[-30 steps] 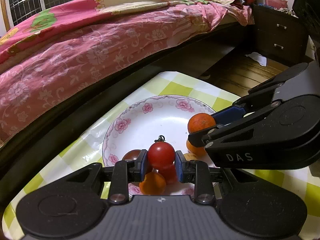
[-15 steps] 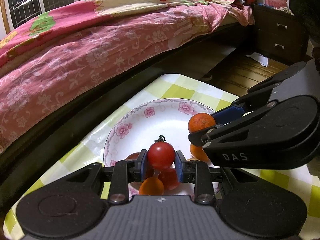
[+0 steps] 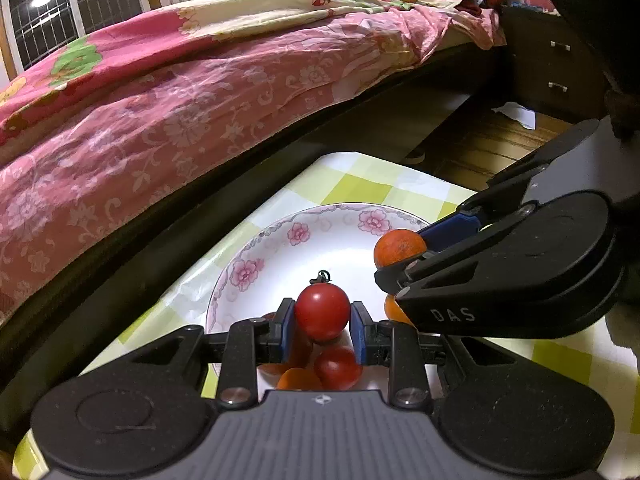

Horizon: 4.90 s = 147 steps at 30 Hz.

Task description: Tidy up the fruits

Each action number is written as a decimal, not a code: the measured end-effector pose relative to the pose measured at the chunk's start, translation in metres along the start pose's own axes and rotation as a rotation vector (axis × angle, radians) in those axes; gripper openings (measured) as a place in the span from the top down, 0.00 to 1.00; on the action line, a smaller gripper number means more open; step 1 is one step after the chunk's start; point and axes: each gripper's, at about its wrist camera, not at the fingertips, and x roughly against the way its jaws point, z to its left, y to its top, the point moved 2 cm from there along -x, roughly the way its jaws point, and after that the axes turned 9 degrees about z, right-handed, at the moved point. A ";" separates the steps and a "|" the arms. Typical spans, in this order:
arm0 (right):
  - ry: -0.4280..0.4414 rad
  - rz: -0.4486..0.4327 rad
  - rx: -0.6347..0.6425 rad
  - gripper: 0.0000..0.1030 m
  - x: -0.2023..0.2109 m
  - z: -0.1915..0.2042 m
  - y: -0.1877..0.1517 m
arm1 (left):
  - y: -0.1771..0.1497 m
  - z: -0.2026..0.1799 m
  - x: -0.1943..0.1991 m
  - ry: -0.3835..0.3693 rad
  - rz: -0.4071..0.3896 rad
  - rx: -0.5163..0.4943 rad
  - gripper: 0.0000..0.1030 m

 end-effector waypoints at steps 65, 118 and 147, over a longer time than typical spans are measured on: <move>-0.011 -0.004 -0.022 0.68 -0.009 -0.011 0.002 | 0.006 0.000 -0.008 0.014 -0.020 0.000 0.61; -0.061 -0.045 -0.099 0.58 0.027 -0.026 -0.010 | 0.006 0.012 0.023 0.061 -0.041 0.134 0.33; -0.047 -0.010 -0.140 0.57 0.050 -0.003 -0.044 | -0.021 0.004 0.054 0.167 -0.030 0.163 0.13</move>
